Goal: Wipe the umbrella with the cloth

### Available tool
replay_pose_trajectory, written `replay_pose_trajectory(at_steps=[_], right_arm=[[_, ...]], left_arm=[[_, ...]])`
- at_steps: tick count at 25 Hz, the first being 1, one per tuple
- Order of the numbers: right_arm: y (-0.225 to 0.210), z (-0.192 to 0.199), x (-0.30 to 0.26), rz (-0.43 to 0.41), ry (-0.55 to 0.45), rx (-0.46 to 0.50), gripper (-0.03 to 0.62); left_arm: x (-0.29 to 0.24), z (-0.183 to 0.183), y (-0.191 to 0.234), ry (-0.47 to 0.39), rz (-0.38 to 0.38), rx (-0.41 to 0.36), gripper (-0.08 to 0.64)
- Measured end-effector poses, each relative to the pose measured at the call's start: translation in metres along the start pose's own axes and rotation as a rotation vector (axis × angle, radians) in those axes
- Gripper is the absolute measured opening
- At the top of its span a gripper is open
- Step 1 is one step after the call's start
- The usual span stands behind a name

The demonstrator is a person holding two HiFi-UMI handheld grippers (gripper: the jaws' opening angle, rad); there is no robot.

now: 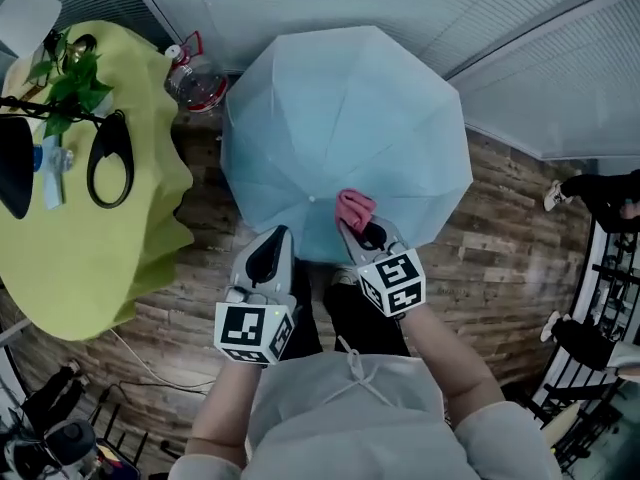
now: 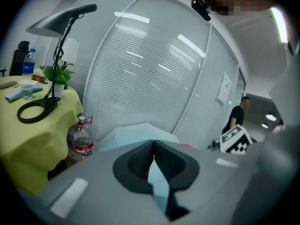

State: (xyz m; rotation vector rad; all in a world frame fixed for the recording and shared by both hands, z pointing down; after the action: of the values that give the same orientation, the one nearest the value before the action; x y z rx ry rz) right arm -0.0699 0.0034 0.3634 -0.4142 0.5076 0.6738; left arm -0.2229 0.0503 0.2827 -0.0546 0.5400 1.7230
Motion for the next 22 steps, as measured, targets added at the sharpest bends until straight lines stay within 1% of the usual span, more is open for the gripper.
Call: replay_pose_trajectory(at_steps=[3, 7, 9, 12, 15, 17, 19, 22], right_arm=[[-0.017, 0.028, -0.05, -0.004, 0.087, -0.005, 0.052], [-0.034, 0.077, -0.114, -0.056, 0.24, 0.039, 0.052], [-0.042, 0.102, -0.142, -0.093, 0.302, 0.061, 0.052], [-0.054, 0.128, -0.174, -0.143, 0.365, 0.089, 0.052], [-0.056, 0.149, -0.194, -0.202, 0.42, 0.136, 0.052], [-0.056, 0.161, -0.206, -0.23, 0.448, 0.165, 0.052], [-0.057, 0.171, -0.215, -0.245, 0.468, 0.184, 0.052], [-0.058, 0.182, -0.225, -0.259, 0.48, 0.196, 0.052]], left_arm=[[-0.033, 0.021, 0.033, 0.019, -0.019, 0.007, 0.008], [-0.063, 0.061, 0.063, 0.058, -0.068, 0.107, 0.008], [-0.075, 0.081, 0.073, 0.059, -0.093, 0.127, 0.008], [-0.088, 0.115, 0.09, 0.048, -0.168, 0.158, 0.008], [-0.087, 0.155, 0.101, 0.059, -0.259, 0.236, 0.008], [-0.084, 0.179, 0.104, 0.076, -0.292, 0.272, 0.008], [-0.083, 0.199, 0.102, 0.092, -0.307, 0.278, 0.008], [-0.085, 0.219, 0.097, 0.115, -0.306, 0.243, 0.008]])
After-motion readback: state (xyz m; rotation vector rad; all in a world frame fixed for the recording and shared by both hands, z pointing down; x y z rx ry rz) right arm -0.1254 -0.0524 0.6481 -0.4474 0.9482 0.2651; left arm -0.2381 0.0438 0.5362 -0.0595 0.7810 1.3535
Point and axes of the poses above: the fingertips, and each gripper's own axes: x backward along the fingers, y to its left, z out of its underside, the point moved 5 cm from there along x, backward along the fingers, and after that the axes turned 7 degrees about -y, right-handed, at the moved point
